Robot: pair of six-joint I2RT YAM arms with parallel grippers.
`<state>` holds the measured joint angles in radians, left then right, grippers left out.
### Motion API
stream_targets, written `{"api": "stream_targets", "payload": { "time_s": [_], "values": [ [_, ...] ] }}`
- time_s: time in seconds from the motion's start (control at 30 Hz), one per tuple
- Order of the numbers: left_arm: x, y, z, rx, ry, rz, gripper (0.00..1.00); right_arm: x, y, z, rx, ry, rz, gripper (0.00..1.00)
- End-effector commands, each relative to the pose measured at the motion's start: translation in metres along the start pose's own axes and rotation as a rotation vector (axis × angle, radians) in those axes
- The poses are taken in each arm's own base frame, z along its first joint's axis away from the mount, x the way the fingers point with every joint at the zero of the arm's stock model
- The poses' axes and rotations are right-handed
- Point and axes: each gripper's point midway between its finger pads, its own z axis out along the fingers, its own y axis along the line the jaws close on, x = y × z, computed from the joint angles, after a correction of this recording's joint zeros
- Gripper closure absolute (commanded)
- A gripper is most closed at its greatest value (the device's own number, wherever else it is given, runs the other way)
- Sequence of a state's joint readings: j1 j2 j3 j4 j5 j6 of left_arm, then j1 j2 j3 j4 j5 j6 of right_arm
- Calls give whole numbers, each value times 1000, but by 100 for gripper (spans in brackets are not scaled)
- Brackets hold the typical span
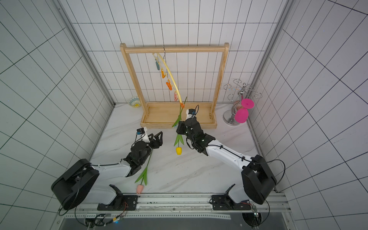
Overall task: Dry the flowers on a clothes hanger
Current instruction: Open the clamp at the hanger.
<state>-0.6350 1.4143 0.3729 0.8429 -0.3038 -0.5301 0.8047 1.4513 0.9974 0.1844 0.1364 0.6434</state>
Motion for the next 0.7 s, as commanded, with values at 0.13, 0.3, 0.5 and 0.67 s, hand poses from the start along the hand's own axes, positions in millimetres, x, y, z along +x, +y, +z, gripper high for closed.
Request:
{"api": "stream_targets", "payload": {
  "time_s": [0.13, 0.3, 0.5, 0.67],
  "values": [
    [-69, -89, 17, 305, -253, 311, 21, -48, -6, -7, -9, -72, 34, 100],
    [-99, -117, 46, 364, -289, 368, 20, -62, -17, -14, 1, -92, 15, 100],
    [-116, -124, 89, 452, -202, 374, 22, -76, -9, -12, -48, -101, -26, 100],
    [-124, -129, 112, 493, -202, 389, 26, -85, -7, -7, -57, -104, -35, 100]
  ]
}}
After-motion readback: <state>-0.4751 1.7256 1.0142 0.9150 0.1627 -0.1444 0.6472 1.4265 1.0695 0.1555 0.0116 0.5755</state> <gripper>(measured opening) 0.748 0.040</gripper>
